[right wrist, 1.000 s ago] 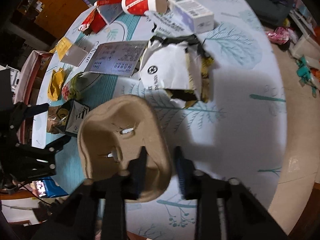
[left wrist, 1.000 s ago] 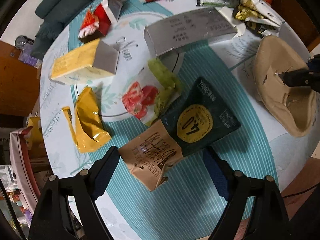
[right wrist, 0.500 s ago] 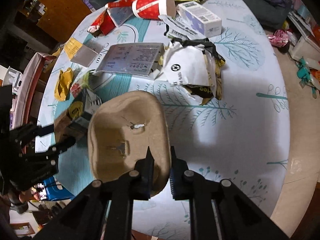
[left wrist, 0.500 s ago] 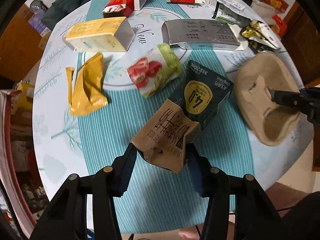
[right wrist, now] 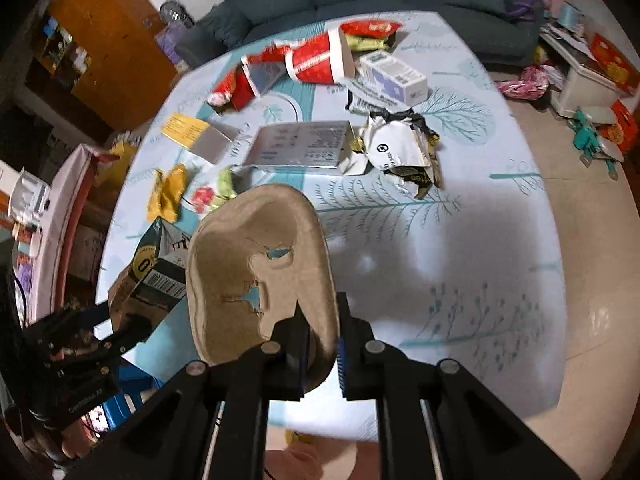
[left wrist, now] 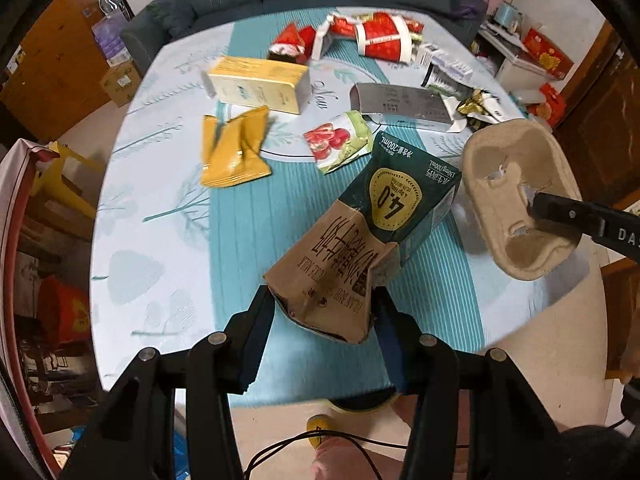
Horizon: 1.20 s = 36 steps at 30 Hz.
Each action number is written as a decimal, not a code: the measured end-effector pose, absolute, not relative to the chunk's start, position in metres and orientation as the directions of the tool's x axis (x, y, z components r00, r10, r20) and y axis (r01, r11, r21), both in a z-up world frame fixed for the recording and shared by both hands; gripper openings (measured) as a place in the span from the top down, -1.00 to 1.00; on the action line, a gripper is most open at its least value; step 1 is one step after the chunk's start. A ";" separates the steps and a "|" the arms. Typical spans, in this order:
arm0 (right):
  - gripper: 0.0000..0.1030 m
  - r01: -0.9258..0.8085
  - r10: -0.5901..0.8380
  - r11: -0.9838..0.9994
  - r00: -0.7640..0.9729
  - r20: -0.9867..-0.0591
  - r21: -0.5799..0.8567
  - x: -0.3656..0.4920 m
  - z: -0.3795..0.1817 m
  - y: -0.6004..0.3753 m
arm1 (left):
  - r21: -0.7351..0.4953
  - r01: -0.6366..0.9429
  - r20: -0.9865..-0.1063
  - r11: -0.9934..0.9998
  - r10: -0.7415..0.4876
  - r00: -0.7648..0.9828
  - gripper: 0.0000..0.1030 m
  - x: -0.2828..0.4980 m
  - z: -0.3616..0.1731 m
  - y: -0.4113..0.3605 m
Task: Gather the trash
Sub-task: 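Carry both items to the black bin and open both tools to drop them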
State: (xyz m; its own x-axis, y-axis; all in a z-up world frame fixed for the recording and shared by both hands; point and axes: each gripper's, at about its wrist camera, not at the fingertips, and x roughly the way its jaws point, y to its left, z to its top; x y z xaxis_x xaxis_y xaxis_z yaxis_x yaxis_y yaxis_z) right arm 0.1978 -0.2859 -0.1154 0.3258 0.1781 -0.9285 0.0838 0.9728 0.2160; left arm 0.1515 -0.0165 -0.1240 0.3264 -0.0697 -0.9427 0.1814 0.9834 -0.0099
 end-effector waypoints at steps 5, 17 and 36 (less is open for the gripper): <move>0.79 0.153 0.137 0.963 0.421 -0.897 0.220 0.143 -0.083 -0.260 | -0.031 0.230 -0.923 0.973 -0.116 0.366 0.07 0.110 -0.101 0.012; 0.79 0.301 0.093 0.931 0.354 -0.931 0.208 0.005 -0.100 -0.204 | -0.038 0.347 -0.941 0.937 -0.150 0.303 0.07 0.000 -0.118 0.052; 0.79 0.277 -0.014 0.961 0.032 -0.999 -0.005 -0.030 -0.332 -0.222 | 0.007 0.273 -0.992 0.962 -0.028 0.125 0.06 -0.034 -0.333 -0.014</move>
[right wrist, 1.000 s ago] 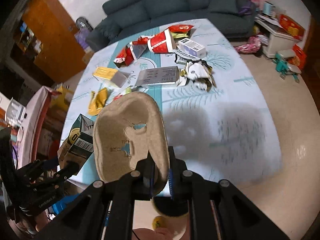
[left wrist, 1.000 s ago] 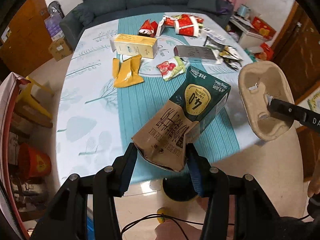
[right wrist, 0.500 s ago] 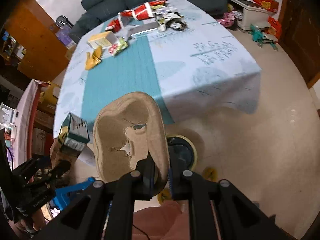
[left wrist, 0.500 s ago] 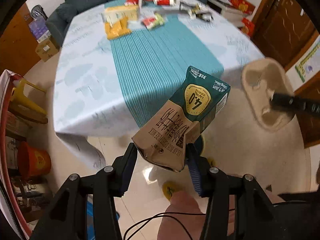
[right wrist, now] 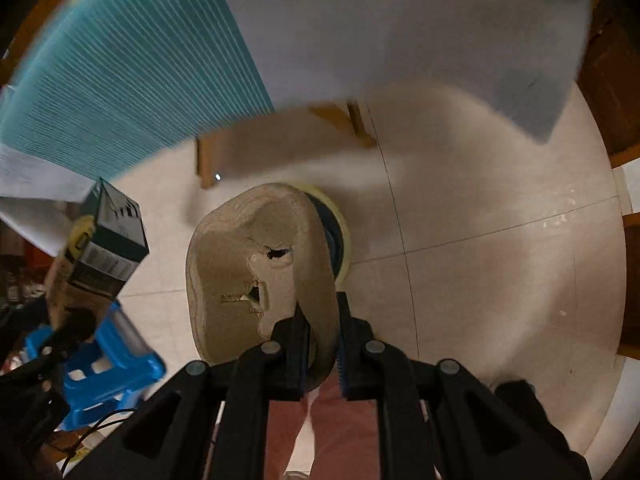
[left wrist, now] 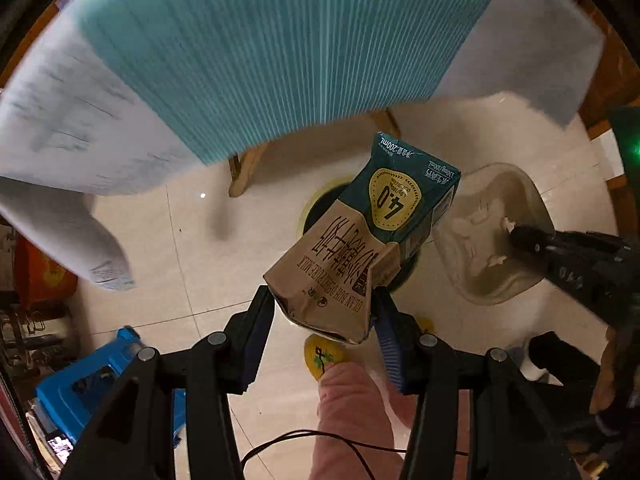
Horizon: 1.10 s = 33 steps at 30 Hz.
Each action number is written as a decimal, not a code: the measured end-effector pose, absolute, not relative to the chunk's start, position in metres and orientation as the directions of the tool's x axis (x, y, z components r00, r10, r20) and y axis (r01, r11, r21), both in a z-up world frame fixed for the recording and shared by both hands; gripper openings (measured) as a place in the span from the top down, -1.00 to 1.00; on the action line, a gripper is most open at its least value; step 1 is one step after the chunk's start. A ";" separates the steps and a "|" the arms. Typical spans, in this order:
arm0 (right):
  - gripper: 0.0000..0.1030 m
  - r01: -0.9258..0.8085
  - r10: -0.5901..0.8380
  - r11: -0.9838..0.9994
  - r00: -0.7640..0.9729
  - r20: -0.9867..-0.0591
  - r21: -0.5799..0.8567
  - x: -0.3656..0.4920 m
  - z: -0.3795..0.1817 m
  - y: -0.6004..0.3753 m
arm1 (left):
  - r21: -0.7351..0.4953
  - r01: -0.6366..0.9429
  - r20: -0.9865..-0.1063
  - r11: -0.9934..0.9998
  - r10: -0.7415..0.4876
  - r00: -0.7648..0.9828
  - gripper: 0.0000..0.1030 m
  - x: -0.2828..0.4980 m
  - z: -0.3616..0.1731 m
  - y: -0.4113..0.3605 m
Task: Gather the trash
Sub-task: 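Carry both items to the black bin and open both tools to drop them, then raise both tools back toward the table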
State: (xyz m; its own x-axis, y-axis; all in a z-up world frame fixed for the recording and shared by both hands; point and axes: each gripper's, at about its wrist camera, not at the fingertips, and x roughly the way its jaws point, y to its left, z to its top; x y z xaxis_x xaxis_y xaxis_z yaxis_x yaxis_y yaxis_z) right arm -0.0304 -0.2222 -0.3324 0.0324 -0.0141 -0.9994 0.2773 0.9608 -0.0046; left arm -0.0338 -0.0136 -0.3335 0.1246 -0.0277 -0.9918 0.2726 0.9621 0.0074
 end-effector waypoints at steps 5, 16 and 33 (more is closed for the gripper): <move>0.78 0.285 0.001 0.959 -0.019 -1.000 -0.005 -0.022 -0.414 -0.228 | 0.028 0.253 -0.993 0.967 -0.002 0.116 0.03 -0.020 -0.399 -0.031; 0.42 0.367 0.100 0.926 -0.009 -0.995 0.089 0.006 -0.490 -0.236 | 0.063 0.219 -0.991 0.974 0.035 0.131 -0.40 0.001 -0.449 -0.035; 0.40 0.330 0.137 0.931 0.086 -0.987 0.158 -0.019 -0.406 -0.217 | 0.005 0.094 -0.984 0.996 -0.012 0.180 -0.50 -0.010 -0.353 0.004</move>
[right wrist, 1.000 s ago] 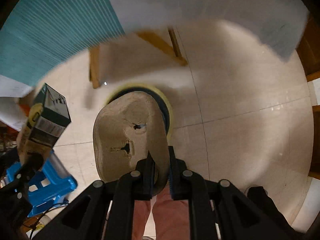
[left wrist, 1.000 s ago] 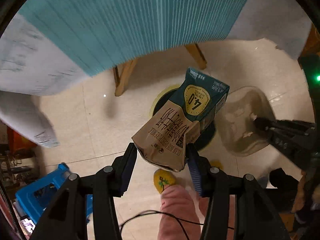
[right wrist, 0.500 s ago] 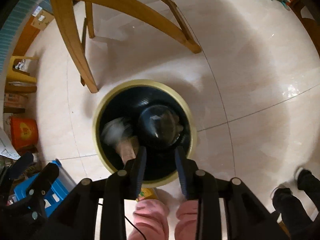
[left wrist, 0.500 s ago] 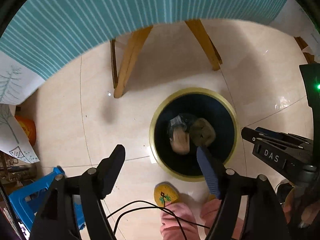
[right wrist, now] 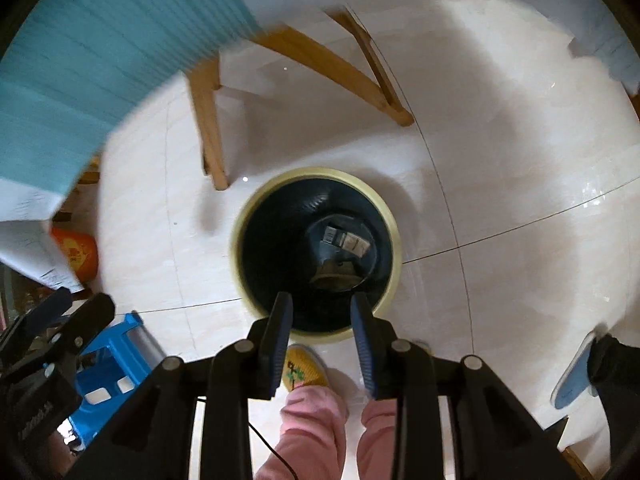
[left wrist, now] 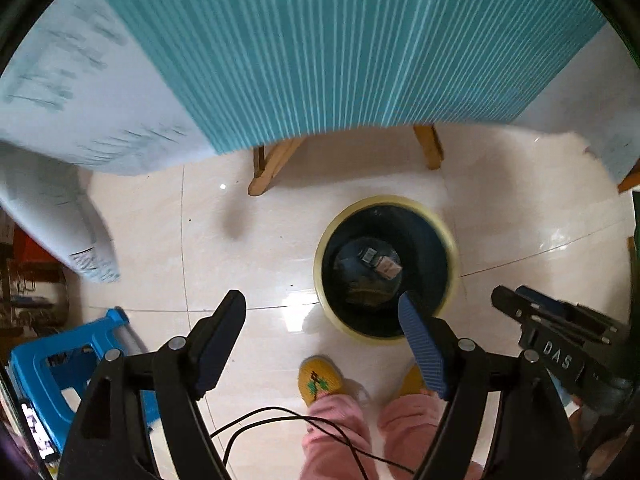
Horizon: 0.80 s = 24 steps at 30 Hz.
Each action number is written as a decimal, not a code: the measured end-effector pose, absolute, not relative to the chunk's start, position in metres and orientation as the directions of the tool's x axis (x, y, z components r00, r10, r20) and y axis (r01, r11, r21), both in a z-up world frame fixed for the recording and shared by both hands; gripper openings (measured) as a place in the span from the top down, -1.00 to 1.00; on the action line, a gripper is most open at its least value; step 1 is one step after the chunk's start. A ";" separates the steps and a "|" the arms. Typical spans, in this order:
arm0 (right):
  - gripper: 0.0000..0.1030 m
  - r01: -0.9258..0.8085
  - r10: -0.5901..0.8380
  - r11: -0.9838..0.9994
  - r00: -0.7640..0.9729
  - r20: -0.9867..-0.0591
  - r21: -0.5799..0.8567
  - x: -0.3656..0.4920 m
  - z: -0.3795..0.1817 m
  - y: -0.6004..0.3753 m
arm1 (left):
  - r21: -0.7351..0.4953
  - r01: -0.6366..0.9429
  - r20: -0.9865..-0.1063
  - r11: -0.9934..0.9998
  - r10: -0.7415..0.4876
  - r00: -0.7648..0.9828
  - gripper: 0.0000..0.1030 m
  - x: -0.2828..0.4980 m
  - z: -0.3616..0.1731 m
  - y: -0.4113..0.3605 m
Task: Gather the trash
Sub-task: 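Raise both tools back toward the table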
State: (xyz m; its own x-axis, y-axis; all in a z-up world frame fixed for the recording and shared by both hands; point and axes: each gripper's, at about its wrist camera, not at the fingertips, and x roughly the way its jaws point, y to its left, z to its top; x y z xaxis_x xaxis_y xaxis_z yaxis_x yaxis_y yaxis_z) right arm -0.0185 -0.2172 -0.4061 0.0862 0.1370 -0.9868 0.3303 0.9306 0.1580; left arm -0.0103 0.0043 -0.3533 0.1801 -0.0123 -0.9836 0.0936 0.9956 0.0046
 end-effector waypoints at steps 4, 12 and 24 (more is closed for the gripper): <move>0.40 0.300 0.145 0.938 0.120 -0.982 0.175 -0.022 -0.342 -0.208 | -0.044 0.085 -0.977 0.995 -0.060 0.204 -0.51 -0.016 -0.288 0.009; 0.38 0.251 0.127 0.948 0.274 -0.953 0.198 -0.030 -0.182 -0.185 | -0.072 0.176 -0.938 0.982 -0.126 0.323 -0.68 -0.023 -0.145 0.025; 0.25 0.177 0.016 0.976 0.516 -0.856 0.125 -0.018 -0.034 -0.164 | -0.107 0.248 -0.865 0.963 -0.213 0.455 -0.91 0.006 -0.025 0.064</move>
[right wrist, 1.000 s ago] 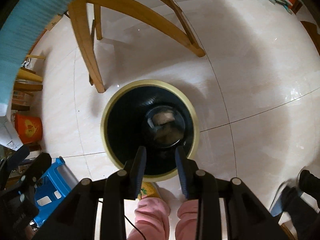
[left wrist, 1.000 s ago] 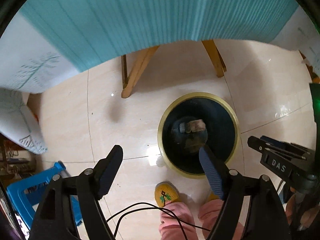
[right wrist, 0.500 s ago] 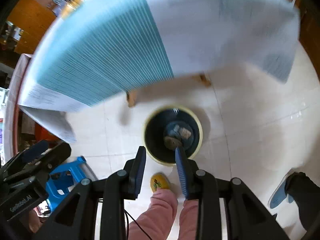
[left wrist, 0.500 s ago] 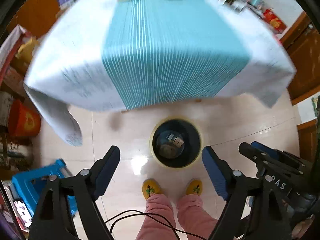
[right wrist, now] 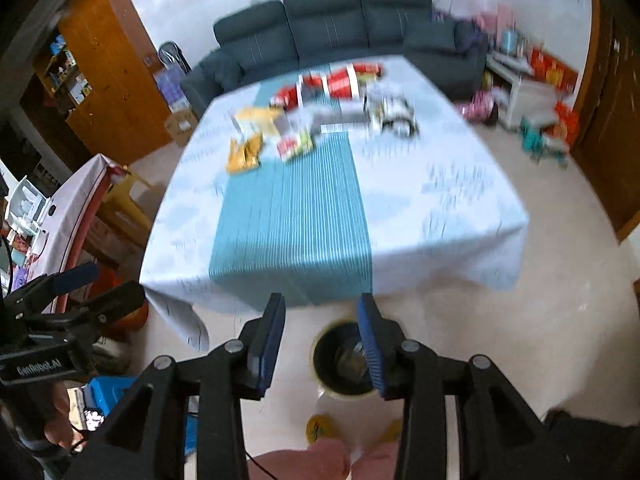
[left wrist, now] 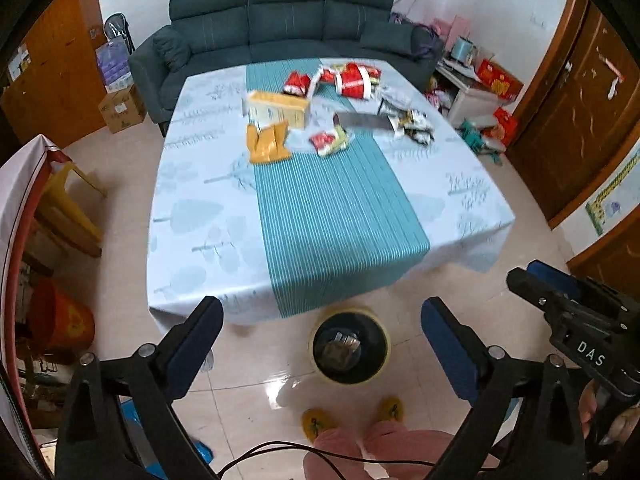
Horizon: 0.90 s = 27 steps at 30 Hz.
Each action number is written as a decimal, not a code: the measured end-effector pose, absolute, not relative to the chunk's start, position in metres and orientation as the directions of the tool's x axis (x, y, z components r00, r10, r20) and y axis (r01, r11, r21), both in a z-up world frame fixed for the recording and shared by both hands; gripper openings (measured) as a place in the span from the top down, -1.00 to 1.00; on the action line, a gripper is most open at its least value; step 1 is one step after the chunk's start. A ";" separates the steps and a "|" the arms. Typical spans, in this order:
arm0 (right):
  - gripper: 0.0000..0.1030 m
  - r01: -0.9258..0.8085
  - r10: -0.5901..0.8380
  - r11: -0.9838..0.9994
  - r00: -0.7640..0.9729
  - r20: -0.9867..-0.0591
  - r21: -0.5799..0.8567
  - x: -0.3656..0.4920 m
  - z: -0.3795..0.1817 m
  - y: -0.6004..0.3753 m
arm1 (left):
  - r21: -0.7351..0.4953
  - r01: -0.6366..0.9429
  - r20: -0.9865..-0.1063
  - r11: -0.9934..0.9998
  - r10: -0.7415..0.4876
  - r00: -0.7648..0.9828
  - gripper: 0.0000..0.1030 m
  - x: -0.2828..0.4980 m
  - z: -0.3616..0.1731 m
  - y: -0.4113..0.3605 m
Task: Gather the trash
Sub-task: 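Raise both tools back toward the table, then grasp the white-and-gold wrapper with the right tool while the left tool grasps the red-green snack bag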
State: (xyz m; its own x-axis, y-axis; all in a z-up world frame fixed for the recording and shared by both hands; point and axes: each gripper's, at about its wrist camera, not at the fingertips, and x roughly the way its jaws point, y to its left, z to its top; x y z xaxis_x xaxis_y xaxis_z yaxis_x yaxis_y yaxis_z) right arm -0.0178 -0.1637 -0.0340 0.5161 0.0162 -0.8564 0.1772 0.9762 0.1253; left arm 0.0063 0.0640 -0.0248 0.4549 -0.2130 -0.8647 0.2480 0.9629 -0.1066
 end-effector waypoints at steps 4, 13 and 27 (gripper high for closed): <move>0.24 0.185 -0.007 0.976 0.548 -0.836 0.113 -0.007 -0.013 -0.166 | -0.124 0.247 -0.859 0.961 -0.228 0.457 -0.92 0.022 -0.017 0.069; 0.20 0.216 -0.029 0.970 0.566 -0.824 0.114 0.040 -0.008 -0.197 | -0.107 0.290 -0.863 0.951 -0.234 0.447 -0.98 0.070 -0.018 0.046; -0.07 0.185 0.133 0.952 0.470 -0.873 0.244 0.193 -0.058 -0.313 | -0.012 0.296 -0.943 0.955 -0.109 0.313 -0.98 0.227 -0.094 -0.054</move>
State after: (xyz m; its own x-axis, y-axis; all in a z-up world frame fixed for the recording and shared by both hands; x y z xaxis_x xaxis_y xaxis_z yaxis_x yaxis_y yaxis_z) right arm 0.1928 -0.3134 -0.0580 0.4698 0.1327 -0.8728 0.1852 0.9518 0.2444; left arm 0.2273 -0.0543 -0.0937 0.3135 -0.1090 -0.9433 0.2964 0.9550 -0.0118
